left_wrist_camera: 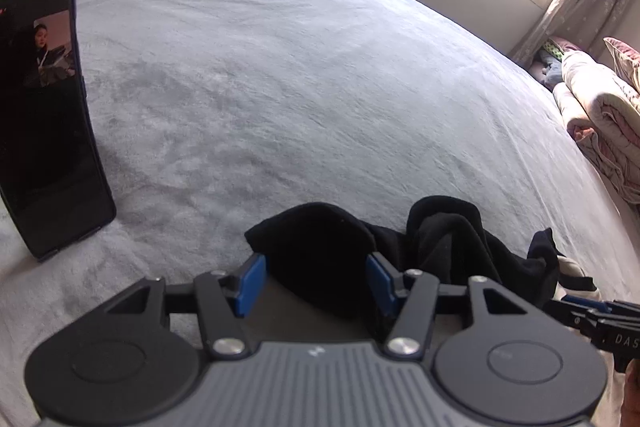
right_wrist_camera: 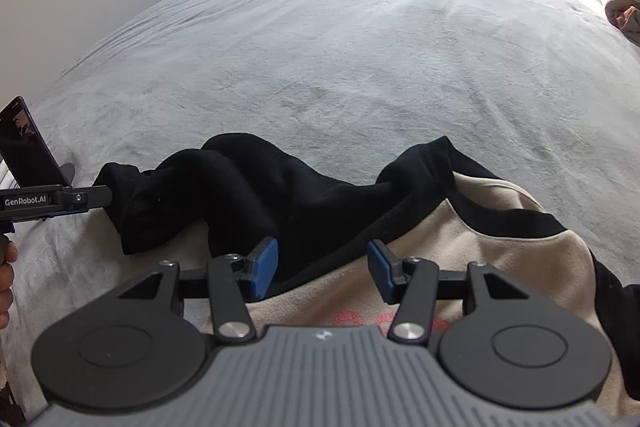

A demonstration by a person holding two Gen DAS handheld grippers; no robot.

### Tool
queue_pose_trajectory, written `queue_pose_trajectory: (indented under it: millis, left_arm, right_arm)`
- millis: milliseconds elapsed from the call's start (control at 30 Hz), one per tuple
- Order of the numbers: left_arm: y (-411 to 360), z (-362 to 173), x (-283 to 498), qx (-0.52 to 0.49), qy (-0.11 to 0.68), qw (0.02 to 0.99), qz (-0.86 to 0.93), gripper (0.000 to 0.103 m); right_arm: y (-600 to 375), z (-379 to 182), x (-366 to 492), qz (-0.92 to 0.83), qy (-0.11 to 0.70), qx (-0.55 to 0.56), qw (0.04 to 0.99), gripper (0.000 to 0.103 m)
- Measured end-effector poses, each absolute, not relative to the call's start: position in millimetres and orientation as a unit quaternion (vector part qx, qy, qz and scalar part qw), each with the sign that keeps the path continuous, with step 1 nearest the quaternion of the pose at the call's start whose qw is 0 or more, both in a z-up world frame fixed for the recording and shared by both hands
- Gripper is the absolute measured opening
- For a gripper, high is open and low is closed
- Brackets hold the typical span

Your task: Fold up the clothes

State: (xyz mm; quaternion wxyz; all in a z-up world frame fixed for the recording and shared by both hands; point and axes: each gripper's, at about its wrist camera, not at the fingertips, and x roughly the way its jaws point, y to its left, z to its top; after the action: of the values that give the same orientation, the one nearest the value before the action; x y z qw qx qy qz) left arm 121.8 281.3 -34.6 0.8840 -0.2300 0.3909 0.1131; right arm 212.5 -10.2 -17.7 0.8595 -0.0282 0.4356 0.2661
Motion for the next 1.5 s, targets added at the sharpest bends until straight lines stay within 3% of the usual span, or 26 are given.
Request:
queue_pose_trajectory:
  millis: [233,1233,1333,1400,1500]
  left_arm:
    - [294.1,-45.2,125.5,-0.286,0.391,0.867,0.114,0.048]
    - [298.4,-42.3,119.6,-0.293,0.381,0.869,0.12,0.048]
    - [302.7,-41.9,114.0,-0.295,0.375,0.869,0.129,0.042]
    - [306.4,-43.1,110.3,-0.299,0.372,0.868,0.137,0.032]
    - [312.3,-45.2,106.1,-0.312,0.371,0.863,0.141,0.029]
  right_arm:
    - [2.4,-23.7,216.3,0.281,0.441,-0.024,0.852,0.054]
    - [28.7,-21.8,200.9,0.297,0.445,-0.028,0.845,0.054]
    - [39.9,-11.5,200.2,0.306,0.43,-0.021,0.849,0.054]
    - [50.8,-2.9,200.3,0.32,0.417,-0.011,0.85,0.054]
    - [73.7,2.4,199.5,0.35,0.406,-0.009,0.844,0.054]
